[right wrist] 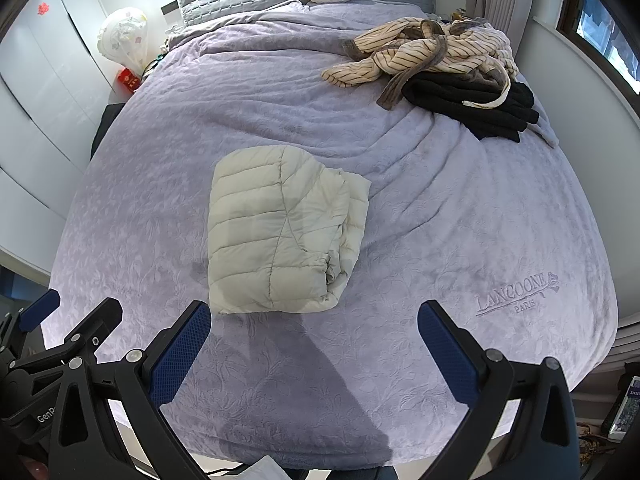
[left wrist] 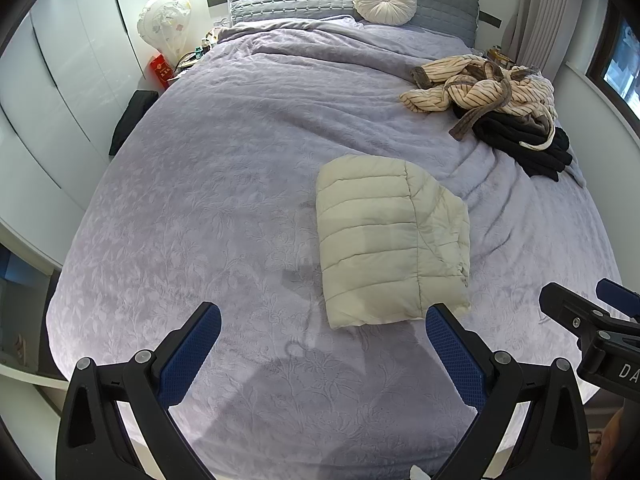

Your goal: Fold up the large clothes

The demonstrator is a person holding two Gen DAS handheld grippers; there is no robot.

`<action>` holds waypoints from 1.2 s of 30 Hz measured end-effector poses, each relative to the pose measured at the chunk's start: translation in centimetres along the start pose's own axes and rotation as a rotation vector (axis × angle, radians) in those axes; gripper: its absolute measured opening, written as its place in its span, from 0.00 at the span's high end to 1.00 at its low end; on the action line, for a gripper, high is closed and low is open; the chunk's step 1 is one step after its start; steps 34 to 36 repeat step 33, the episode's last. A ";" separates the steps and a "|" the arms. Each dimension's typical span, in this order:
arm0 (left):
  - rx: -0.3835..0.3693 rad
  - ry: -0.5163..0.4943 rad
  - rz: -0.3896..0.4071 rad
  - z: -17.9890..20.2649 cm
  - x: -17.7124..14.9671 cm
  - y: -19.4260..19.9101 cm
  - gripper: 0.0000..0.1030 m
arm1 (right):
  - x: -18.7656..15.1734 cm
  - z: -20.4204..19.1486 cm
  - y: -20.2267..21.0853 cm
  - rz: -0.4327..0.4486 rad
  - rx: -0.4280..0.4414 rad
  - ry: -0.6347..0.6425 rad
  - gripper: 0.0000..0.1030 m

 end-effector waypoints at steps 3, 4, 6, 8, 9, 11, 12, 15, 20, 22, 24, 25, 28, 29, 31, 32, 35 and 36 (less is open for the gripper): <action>0.001 -0.002 0.000 0.0 0.0 0.0 0.00 | 0.0 0.0 0.0 -0.001 0.001 0.000 0.00; 0.001 -0.001 0.000 0.0 0.0 0.0 0.00 | 0.0 0.0 0.0 -0.001 0.001 0.000 0.00; 0.000 -0.002 0.000 0.0 0.1 0.0 0.00 | 0.1 0.0 0.0 -0.001 0.001 0.001 0.00; -0.001 -0.002 -0.001 0.0 0.1 0.0 0.00 | 0.1 0.1 0.0 -0.001 0.001 0.001 0.00; 0.000 -0.003 -0.002 0.0 0.0 0.0 0.00 | 0.1 0.0 0.0 -0.001 0.001 0.001 0.00; -0.003 -0.004 -0.005 -0.1 0.1 -0.2 0.00 | 0.0 0.0 0.0 -0.001 0.001 0.000 0.00; -0.002 -0.005 -0.005 -0.1 0.2 -0.4 0.00 | 0.1 0.1 0.0 -0.002 0.001 0.000 0.00; -0.002 -0.006 -0.004 -0.1 0.2 -0.4 0.00 | 0.1 0.1 0.0 -0.003 0.001 0.001 0.00; -0.002 -0.007 -0.005 -0.1 0.3 -0.5 0.00 | -0.1 -0.1 -0.1 -0.004 -0.003 0.007 0.00; -0.001 -0.005 -0.006 -0.2 0.3 -0.7 0.00 | -0.2 -0.3 -0.3 -0.006 -0.004 0.011 0.00; 0.000 -0.004 -0.006 -0.3 0.5 -0.9 0.00 | -0.2 -0.3 -0.4 -0.009 -0.005 0.015 0.00; 0.000 -0.006 -0.005 -0.3 0.6 -1.0 0.00 | -0.3 -0.4 -0.4 -0.010 -0.005 0.017 0.00; 0.006 -0.013 -0.004 -0.3 0.7 -1.1 0.00 | 0.1 -0.2 -0.6 -0.015 -0.003 0.021 0.00; 0.006 -0.015 -0.004 -0.3 0.9 -1.1 0.00 | 0.0 -0.2 -0.6 -0.016 -0.002 0.022 0.00; 0.004 -0.014 -0.004 -0.3 0.9 -1.1 0.00 | 0.3 -0.1 -0.6 -0.017 -0.002 0.023 0.00; -0.001 -0.015 -0.004 -0.3 0.9 -1.1 0.00 | 0.3 -0.1 -0.6 -0.017 -0.002 0.022 0.00; -0.002 -0.015 -0.005 -0.2 0.9 -1.2 0.00 | 0.3 -0.1 -0.6 -0.017 -0.002 0.023 0.00; -0.002 -0.015 -0.005 -0.2 0.9 -1.2 0.00 | 0.3 -0.1 -0.6 -0.017 -0.002 0.023 0.00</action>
Point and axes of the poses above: each gripper's, at about its wrist camera, not at the fingertips, and y roughly against the way its jaws point, z to its right, x to its top, the point moved 8 cm from there along -y, roughly the way its jaws point, and after that the axes turned 7 degrees about y, right-handed, at the moved point
